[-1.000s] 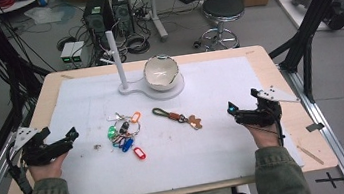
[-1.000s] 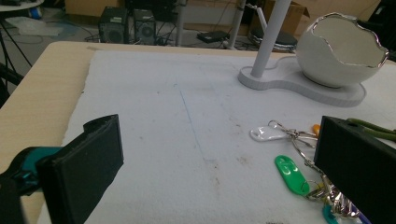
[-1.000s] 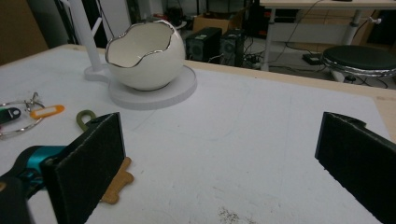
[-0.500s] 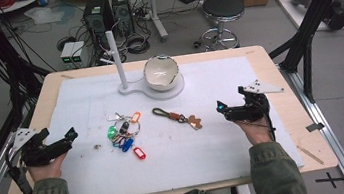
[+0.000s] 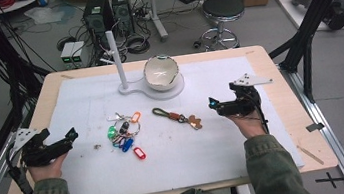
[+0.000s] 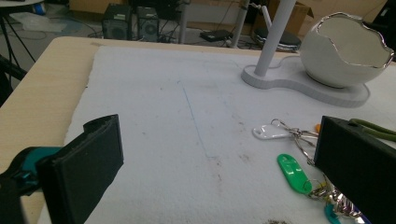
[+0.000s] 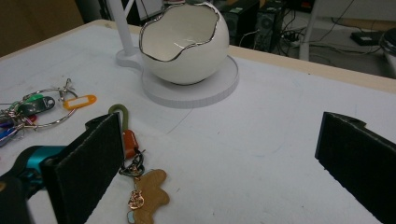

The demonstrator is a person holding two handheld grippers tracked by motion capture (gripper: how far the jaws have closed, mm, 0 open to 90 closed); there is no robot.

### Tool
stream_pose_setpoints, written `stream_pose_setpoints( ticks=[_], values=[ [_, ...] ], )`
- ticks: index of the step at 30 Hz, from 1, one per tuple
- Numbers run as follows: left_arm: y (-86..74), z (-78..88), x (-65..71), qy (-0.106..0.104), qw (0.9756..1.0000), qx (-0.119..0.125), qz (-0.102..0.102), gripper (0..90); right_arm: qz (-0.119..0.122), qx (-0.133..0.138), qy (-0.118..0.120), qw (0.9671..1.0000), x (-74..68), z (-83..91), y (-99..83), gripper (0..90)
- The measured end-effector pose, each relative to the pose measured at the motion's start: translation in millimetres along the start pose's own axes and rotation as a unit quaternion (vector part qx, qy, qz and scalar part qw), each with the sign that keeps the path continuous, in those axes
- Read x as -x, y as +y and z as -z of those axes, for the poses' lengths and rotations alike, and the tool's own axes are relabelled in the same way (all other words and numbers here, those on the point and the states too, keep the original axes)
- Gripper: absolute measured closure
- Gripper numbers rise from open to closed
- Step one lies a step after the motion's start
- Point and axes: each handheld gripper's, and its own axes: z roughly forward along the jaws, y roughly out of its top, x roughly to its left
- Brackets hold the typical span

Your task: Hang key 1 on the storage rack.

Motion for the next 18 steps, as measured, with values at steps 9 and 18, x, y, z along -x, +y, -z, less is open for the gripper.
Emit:
stream_pose_setpoints(
  ticks=[9, 18],
  values=[
    [0.1, -0.1, -0.4, -0.001, 1.0, -0.001, 0.001, 1.7, 0.005, -0.043, 0.021, 0.9988, -2.6, -18.9, 3.7, 0.5],
    [-0.1, -0.6, -0.1, -0.001, 1.0, -0.001, 0.002, 1.7, 0.017, -0.066, 0.046, 0.9966, -12.5, -37.5, 14.4, 0.5]
  ],
)
